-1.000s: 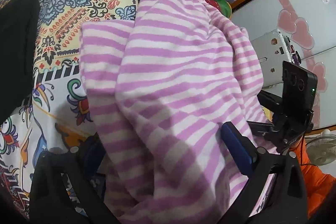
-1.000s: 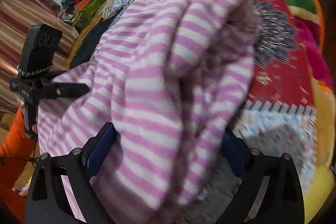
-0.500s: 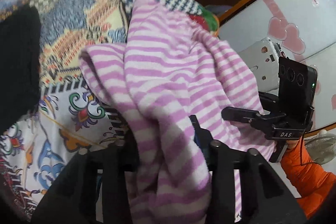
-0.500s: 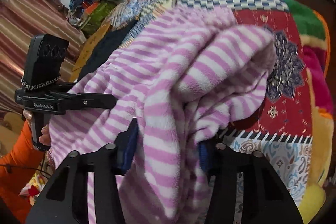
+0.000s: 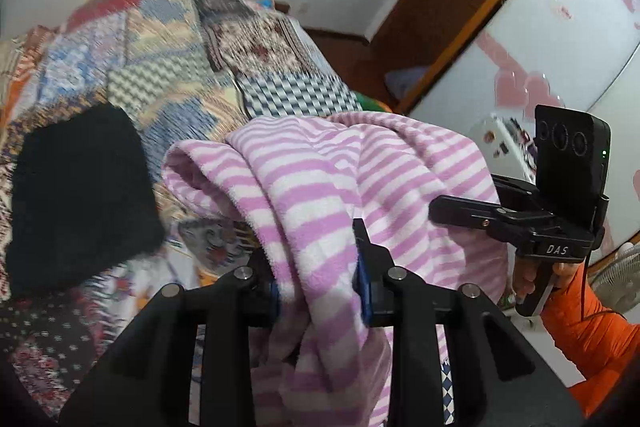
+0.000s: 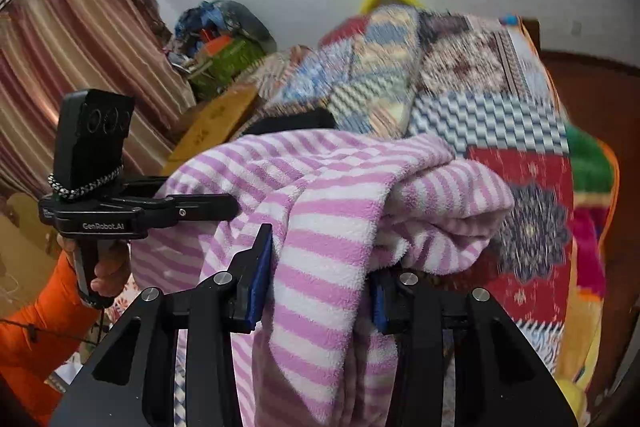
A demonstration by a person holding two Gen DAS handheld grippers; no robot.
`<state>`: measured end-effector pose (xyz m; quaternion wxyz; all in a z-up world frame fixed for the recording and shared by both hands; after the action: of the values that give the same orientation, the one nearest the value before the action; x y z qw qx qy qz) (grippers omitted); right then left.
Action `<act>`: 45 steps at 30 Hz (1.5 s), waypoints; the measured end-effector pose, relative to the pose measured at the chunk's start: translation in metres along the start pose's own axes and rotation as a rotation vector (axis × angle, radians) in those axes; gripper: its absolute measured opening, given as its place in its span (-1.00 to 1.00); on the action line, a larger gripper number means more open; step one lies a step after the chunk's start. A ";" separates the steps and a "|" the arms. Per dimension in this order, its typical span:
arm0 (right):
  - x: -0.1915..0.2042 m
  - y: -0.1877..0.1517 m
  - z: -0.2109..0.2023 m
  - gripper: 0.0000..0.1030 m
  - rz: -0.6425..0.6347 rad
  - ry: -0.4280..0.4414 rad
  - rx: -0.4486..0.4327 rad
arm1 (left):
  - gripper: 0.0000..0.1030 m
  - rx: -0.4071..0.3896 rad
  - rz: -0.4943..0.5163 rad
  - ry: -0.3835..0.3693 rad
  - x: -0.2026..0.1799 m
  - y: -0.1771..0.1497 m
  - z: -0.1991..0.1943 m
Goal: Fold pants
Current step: 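Lift the striped cloth with both grippers and fold it over itself, then lay the folded cloth on the quilt and open both grippers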
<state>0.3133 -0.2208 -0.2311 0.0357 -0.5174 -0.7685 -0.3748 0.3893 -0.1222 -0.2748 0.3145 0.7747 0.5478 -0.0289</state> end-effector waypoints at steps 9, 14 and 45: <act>0.061 0.055 0.011 -0.29 -0.157 -0.008 -0.078 | -0.44 -0.157 -0.017 0.089 0.043 0.012 -0.079; 0.089 0.093 0.034 -0.29 -0.243 -0.011 -0.115 | -0.44 -0.230 -0.053 0.142 0.086 0.030 -0.112; 0.062 0.116 0.279 -0.24 -0.236 -0.015 0.119 | 0.05 -0.020 -0.362 0.229 0.355 0.011 -0.001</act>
<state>0.4729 0.0195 -0.3405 0.0160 -0.4230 -0.8452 -0.3263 0.5400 0.1712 -0.4077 0.2474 0.6589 0.7104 0.0088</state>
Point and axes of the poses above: each gripper's, at about its wrist camera, not at the fingertips, and z roughly the way its jaws point, x to its left, y to its top, the point moved 5 cm from there along z, roughly the way its jaws point, and after that the axes turned 8 degrees about x, right-handed, at the moved point
